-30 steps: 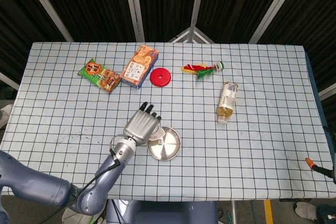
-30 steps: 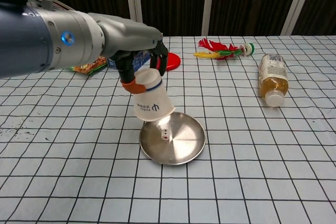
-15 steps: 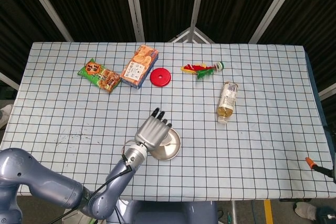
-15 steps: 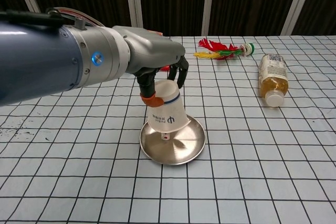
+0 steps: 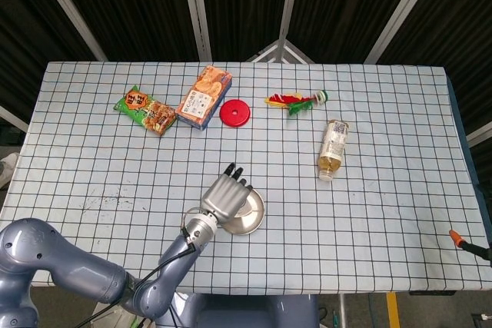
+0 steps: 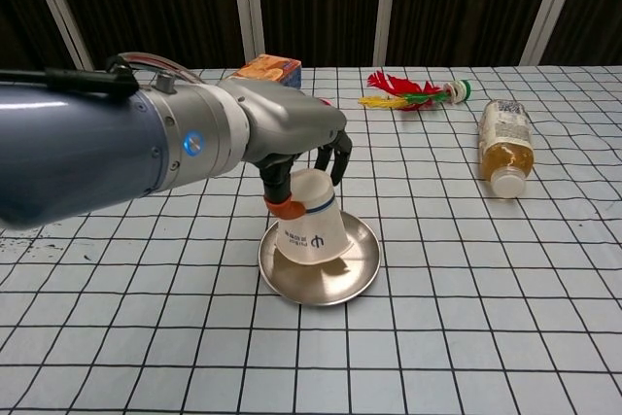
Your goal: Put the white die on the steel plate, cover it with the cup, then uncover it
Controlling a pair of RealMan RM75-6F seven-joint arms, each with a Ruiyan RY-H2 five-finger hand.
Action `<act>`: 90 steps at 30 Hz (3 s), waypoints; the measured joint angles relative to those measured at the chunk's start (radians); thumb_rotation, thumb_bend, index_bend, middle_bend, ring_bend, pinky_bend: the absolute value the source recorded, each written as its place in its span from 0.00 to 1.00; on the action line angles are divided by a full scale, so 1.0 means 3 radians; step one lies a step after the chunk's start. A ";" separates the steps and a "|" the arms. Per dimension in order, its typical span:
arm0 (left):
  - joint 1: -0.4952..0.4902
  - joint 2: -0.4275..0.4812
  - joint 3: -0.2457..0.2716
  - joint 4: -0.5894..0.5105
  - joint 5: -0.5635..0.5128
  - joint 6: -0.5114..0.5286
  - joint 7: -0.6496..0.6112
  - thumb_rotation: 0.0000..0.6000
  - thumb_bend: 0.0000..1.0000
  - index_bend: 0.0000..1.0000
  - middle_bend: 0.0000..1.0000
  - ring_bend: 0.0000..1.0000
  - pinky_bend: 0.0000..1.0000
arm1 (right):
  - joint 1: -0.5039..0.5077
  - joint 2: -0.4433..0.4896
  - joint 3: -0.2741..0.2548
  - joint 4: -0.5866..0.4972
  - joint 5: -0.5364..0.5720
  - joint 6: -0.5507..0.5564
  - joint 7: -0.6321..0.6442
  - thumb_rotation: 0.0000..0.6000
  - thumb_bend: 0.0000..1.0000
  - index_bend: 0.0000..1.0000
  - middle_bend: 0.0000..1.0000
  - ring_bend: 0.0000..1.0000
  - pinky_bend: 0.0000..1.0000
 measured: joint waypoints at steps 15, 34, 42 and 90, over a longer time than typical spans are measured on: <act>0.0044 -0.0118 0.0177 0.0272 0.0349 -0.0183 -0.0160 1.00 0.52 0.37 0.34 0.11 0.08 | -0.0013 0.0022 0.0009 -0.0012 -0.0002 0.0004 0.0061 1.00 0.10 0.19 0.10 0.13 0.07; 0.0147 -0.0038 -0.0053 0.0094 0.0052 -0.0531 -0.0737 1.00 0.52 0.38 0.35 0.13 0.08 | -0.0010 0.0017 0.0013 -0.0018 -0.0002 0.0000 0.0046 1.00 0.10 0.19 0.10 0.13 0.07; 0.0115 -0.0003 0.0026 0.0128 0.0187 -0.0448 -0.0656 1.00 0.52 0.38 0.36 0.13 0.08 | -0.0013 0.0023 0.0015 -0.0027 0.0007 -0.0004 0.0057 1.00 0.10 0.19 0.10 0.13 0.07; 0.0227 0.0003 0.0066 0.0237 0.0438 -0.0476 -0.0913 1.00 0.52 0.39 0.37 0.14 0.08 | -0.0015 0.0043 0.0020 -0.0050 0.0027 -0.0039 0.0119 1.00 0.10 0.20 0.10 0.13 0.07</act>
